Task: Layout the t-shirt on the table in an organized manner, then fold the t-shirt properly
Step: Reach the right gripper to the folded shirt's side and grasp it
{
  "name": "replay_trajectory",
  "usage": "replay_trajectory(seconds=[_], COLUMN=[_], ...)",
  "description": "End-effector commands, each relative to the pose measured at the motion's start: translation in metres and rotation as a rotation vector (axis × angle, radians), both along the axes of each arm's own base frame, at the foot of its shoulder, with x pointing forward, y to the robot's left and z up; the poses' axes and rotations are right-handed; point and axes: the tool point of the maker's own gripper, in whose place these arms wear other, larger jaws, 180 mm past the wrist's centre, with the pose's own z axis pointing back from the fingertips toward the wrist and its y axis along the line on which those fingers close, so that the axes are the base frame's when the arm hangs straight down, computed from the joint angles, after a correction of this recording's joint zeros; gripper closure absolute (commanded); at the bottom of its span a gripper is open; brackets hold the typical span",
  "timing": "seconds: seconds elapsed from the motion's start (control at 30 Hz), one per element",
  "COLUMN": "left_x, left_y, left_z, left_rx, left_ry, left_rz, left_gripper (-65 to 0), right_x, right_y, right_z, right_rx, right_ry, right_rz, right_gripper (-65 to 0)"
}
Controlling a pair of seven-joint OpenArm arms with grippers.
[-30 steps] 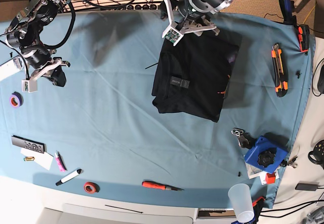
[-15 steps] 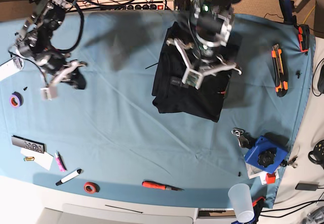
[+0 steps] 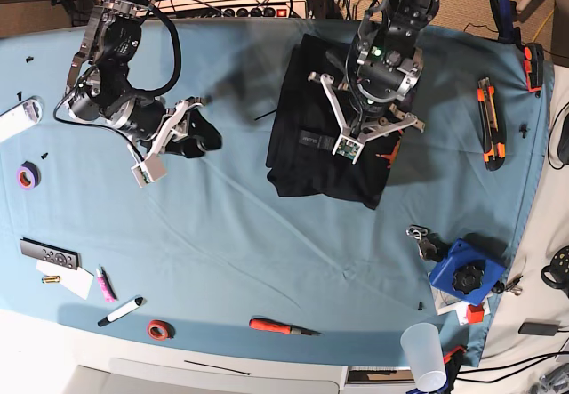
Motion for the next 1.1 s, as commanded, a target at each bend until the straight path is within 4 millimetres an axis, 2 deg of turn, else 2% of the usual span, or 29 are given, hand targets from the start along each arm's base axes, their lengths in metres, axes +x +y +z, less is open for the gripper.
replay_trajectory(seconds=[0.0,0.1,0.2,0.33,0.47,0.5,0.63,0.77,0.87,1.07], left_x=[0.010,0.014,0.012,0.003,-0.005,-0.007,-0.010,-0.009,-0.008,-0.008], left_y=[-0.005,-0.007,-0.007,-0.007,-0.007,-0.007,-0.008,-0.008,-0.009,-0.009], left_z=[0.026,0.066,0.082,0.073,0.066,0.065,0.063,0.064,0.066,0.066], left_rx=[-0.035,-0.080,-0.097,-0.097,-0.097,-0.097,-0.103,-0.108,-0.114,-0.113], left_ry=[-0.084,-0.190,-0.241,-0.206,-0.181,-0.176,-0.172,-0.184,-0.197,-0.196], left_rz=[-0.003,-0.001,0.001,0.002,0.003,0.003,0.002,0.000,-0.001,-0.001], left_gripper=[-17.3,-17.3,-17.3,-17.3,-17.3,-17.3,-17.3,-17.3,-17.3,-17.3], right_x=[0.009,0.012,0.013,0.010,0.002,0.001,0.002,0.003,0.000,-0.009], right_y=[0.003,0.008,0.006,0.006,0.005,0.005,0.010,0.030,0.048,0.072], right_z=[0.022,0.041,0.046,0.042,0.032,0.032,0.035,0.033,0.017,-0.030], right_rx=[0.080,0.185,0.221,0.203,0.162,0.164,0.229,0.327,0.387,0.480], right_ry=[-0.052,-0.102,-0.132,-0.119,-0.069,-0.068,-0.032,0.006,0.076,0.254], right_rz=[-0.020,-0.024,-0.045,-0.032,-0.004,-0.004,-0.030,-0.059,-0.048,-0.046], right_gripper=[-24.7,-24.7,-24.7,-25.6,-39.5,-41.2,-41.4,-41.4,-41.4,-41.4])
